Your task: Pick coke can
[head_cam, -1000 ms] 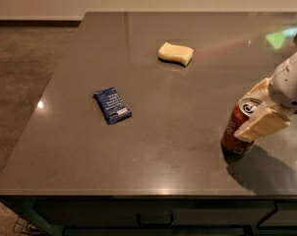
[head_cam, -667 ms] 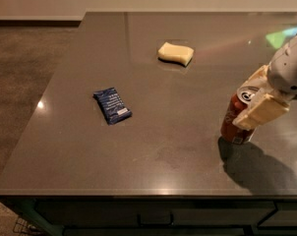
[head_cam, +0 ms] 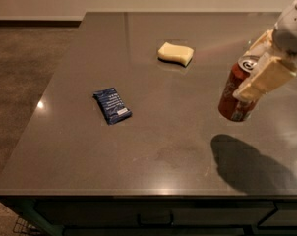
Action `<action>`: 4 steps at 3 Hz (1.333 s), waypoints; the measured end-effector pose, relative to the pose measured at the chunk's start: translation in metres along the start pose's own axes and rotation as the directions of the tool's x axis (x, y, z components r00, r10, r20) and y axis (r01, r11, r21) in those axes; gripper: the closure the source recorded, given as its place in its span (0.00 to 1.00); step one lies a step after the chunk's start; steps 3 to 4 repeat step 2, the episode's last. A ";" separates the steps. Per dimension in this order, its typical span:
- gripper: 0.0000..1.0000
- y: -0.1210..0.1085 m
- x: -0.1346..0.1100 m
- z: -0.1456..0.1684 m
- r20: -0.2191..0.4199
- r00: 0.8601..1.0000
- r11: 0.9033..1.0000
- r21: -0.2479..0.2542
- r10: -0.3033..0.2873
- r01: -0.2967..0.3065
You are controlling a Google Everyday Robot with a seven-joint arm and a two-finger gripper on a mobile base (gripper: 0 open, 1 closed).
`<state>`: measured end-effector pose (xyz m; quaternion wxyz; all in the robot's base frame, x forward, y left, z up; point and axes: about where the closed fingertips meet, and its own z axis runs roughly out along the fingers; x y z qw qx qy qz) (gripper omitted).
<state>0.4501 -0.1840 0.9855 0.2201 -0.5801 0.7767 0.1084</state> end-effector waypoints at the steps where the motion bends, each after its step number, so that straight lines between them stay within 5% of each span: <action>1: 1.00 -0.008 -0.021 -0.023 0.021 1.000 1.000 -0.006 -0.020 0.020; 4: 1.00 -0.008 -0.022 -0.024 0.022 1.000 1.000 -0.005 -0.022 0.022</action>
Offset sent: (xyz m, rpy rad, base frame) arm -0.0002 0.0057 0.0389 0.0096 0.0276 0.0522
